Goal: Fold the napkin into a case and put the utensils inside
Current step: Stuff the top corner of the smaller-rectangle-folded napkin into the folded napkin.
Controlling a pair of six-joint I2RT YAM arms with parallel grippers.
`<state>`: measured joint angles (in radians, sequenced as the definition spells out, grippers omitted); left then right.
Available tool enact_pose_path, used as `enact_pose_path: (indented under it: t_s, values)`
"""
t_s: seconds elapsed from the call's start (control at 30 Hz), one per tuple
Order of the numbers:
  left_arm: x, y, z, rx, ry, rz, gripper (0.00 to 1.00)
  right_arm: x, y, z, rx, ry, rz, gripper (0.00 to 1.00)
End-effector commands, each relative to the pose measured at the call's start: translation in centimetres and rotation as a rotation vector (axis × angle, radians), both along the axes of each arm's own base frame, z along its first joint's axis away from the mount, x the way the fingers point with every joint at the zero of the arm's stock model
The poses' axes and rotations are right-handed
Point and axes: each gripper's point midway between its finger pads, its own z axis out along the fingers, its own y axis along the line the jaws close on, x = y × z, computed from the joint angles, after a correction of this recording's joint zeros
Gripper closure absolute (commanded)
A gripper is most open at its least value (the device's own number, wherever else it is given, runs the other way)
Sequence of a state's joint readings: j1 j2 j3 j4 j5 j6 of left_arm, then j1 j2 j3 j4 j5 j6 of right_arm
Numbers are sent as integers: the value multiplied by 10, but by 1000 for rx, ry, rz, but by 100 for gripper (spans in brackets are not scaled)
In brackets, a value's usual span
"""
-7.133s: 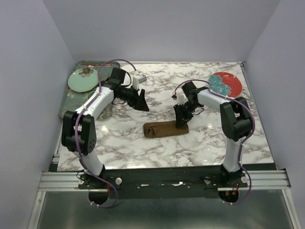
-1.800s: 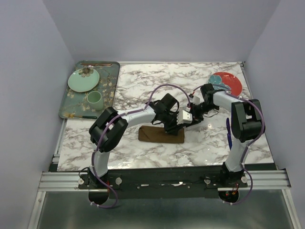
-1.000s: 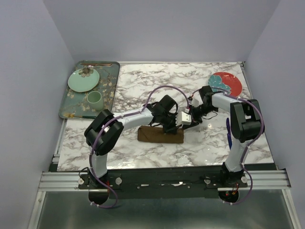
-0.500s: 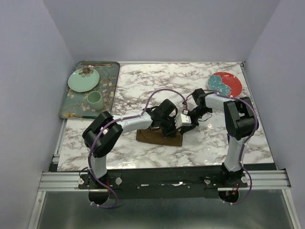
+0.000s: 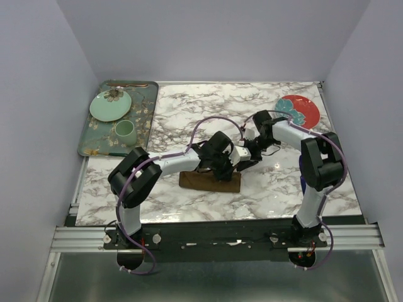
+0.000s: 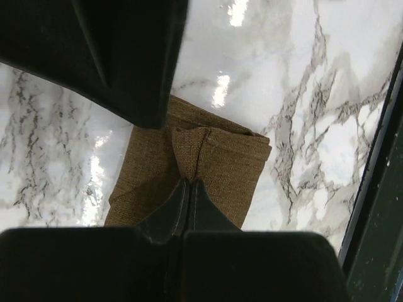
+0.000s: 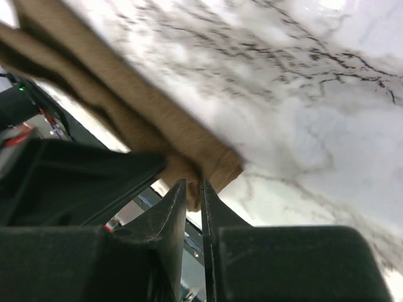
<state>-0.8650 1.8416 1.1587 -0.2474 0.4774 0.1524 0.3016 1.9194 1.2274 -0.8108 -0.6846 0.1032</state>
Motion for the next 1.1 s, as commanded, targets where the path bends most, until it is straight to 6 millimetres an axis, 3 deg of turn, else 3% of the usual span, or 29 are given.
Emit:
enact_pose_path:
  t_s: [0.0,0.03,0.23,0.4,0.53,0.7,1.07]
  values:
    - [17,-1,-6,-23,-13,118,100,21,7,39,49,-125,-33,76]
    - [24,-8,10,-87,-72,115,100,22,8,43,69,-123,-49,76]
    - [31,-3,36,-167,-200,128,100,19,9,45,118,-22,-133,76]
    - [27,0,36,-177,-212,141,100,4,12,25,127,95,-207,75]
    - [30,0,44,-202,-257,173,100,6,17,19,153,128,-223,75]
    - [22,5,40,-192,-280,154,100,12,20,8,164,123,-236,75]
    - [12,1,42,-181,-371,110,100,8,24,15,208,117,-235,74]
